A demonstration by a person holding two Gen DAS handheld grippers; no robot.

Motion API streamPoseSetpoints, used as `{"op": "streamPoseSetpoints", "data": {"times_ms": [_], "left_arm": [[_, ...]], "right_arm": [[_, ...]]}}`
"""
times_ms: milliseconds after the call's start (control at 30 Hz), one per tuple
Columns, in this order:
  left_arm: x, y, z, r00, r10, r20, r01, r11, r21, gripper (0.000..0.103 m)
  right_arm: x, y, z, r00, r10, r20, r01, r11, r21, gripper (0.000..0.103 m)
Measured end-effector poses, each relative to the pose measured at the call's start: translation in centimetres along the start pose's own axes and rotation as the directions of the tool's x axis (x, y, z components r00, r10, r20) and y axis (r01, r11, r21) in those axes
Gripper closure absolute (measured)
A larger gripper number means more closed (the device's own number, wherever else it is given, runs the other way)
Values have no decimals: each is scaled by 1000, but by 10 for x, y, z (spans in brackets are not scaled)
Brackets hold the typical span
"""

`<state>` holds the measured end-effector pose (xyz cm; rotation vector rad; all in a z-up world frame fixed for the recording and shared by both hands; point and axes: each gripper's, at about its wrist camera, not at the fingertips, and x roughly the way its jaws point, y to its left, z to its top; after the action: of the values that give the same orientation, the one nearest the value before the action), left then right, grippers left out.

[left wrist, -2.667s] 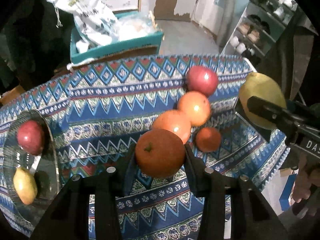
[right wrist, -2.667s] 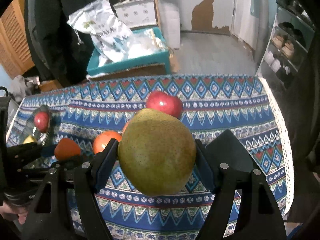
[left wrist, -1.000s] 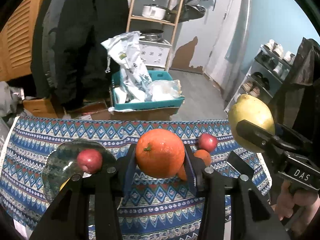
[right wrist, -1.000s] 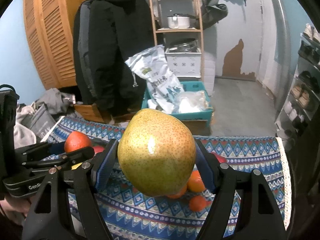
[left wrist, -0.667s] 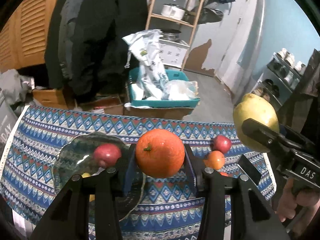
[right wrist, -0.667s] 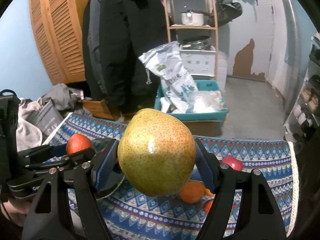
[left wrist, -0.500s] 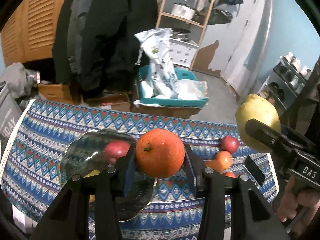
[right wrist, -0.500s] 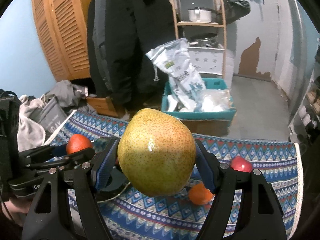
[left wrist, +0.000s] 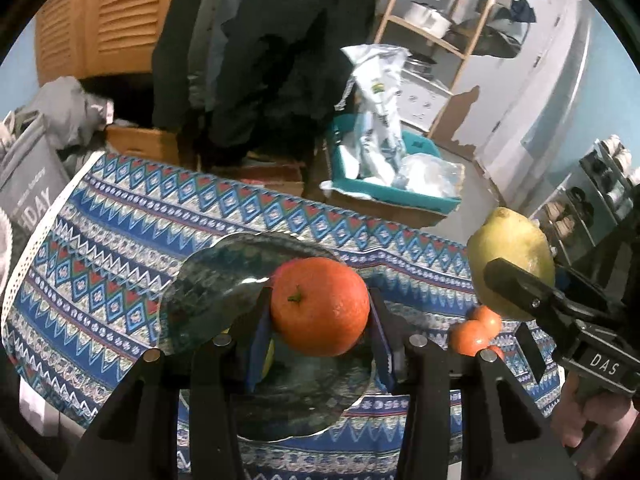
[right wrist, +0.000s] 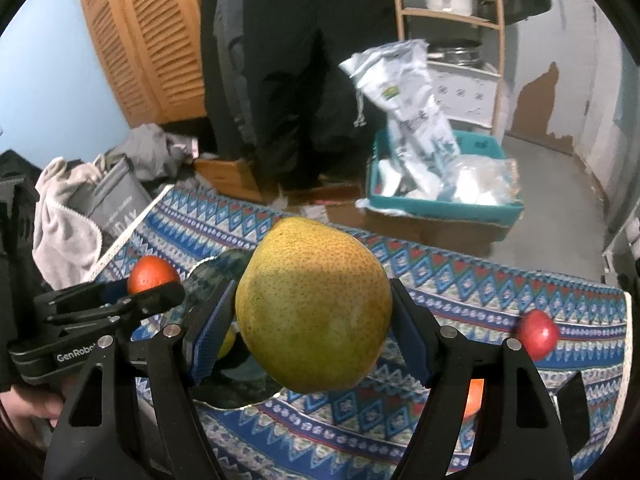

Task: Organize fruits
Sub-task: 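Carry the orange with the left tool while the right tool carries the pear to the glass bowl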

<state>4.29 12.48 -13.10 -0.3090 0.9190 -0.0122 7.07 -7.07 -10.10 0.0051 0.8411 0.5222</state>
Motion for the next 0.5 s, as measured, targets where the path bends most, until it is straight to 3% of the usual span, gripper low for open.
{"op": "streamPoseSetpoints", "data": {"times_ms": [500], "left_arm": [[42, 57, -17, 991, 60, -120, -69, 994, -80, 58]], "right_arm": [[73, 37, -22, 988, 25, -155, -35, 998, -58, 28]]}}
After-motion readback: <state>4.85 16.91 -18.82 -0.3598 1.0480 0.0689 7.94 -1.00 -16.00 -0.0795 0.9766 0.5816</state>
